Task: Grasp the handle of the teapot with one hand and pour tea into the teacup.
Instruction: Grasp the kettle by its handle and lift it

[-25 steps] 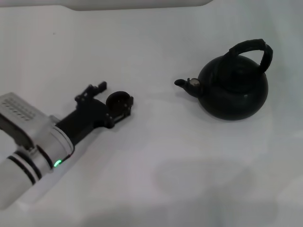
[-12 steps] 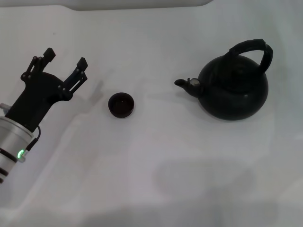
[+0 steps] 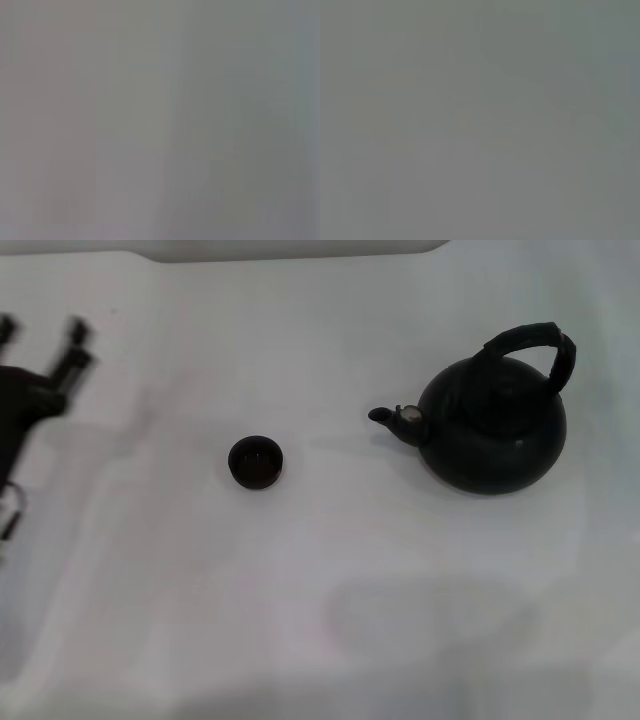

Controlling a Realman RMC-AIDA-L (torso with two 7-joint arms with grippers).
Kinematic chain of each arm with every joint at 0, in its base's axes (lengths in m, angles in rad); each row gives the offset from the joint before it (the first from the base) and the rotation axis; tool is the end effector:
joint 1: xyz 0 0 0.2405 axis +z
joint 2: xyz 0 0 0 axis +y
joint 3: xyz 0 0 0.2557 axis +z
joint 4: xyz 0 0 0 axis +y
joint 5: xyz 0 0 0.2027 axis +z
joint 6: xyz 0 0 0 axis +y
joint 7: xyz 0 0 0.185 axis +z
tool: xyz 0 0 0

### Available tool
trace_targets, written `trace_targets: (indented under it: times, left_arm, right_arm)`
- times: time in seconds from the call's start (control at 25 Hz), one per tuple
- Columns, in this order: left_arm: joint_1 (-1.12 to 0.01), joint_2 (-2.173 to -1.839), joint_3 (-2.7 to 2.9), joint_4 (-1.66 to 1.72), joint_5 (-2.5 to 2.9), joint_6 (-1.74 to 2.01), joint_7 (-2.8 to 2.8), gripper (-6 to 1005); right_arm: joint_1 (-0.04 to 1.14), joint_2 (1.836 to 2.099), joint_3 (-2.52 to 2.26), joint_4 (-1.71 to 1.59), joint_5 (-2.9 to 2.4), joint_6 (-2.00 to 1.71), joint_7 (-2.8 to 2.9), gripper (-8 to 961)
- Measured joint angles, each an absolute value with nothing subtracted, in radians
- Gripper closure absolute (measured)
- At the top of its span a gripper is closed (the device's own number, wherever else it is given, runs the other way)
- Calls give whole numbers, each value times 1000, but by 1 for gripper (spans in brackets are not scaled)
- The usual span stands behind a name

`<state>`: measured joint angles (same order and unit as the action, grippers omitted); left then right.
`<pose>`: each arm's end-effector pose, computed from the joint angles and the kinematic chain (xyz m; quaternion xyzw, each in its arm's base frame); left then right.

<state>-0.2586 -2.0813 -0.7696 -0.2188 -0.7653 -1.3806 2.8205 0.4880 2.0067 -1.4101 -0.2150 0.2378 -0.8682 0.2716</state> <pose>-0.3128 0.3054 -0.0200 -0.6811 -0.2581 -0.3979 0.5579 0.3663 0.4151 0.0711 -0.5939 0.3228 0.2778 0.6826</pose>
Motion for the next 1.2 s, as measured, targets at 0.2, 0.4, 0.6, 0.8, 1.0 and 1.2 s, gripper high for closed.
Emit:
trace_targets:
  times: [0.2, 0.4, 0.6, 0.8, 1.0, 1.2]
  left_arm:
    - [-231, -2082, -770, -184, -989, -1448, 2822, 122]
    - [-225, -2081, -770, -133, -1157, -1448, 2822, 122]
    - [-229, -2082, -770, -99, -1268, -1376, 2822, 121]
    - [-235, -2082, -770, -99, -1313, -1331, 2822, 121]
    - [-247, -2080, -769, -99, -1314, -1317, 2822, 121]
    - [-256, -2078, -766, -98, -1315, -1309, 2822, 121]
  right_arm:
    - [464, 2008, -1453, -222, 193, -868, 317, 96]
    - [383, 1991, -1522, -313, 172, -867, 409, 96]
    - [272, 1958, -1531, -449, -8, -867, 539, 97]
    - [166, 1929, -1526, -586, -253, -867, 722, 98]
    - [36, 1918, -1515, -771, -418, -866, 849, 98]
    - [-95, 1924, -1445, -942, -652, -858, 1043, 99]
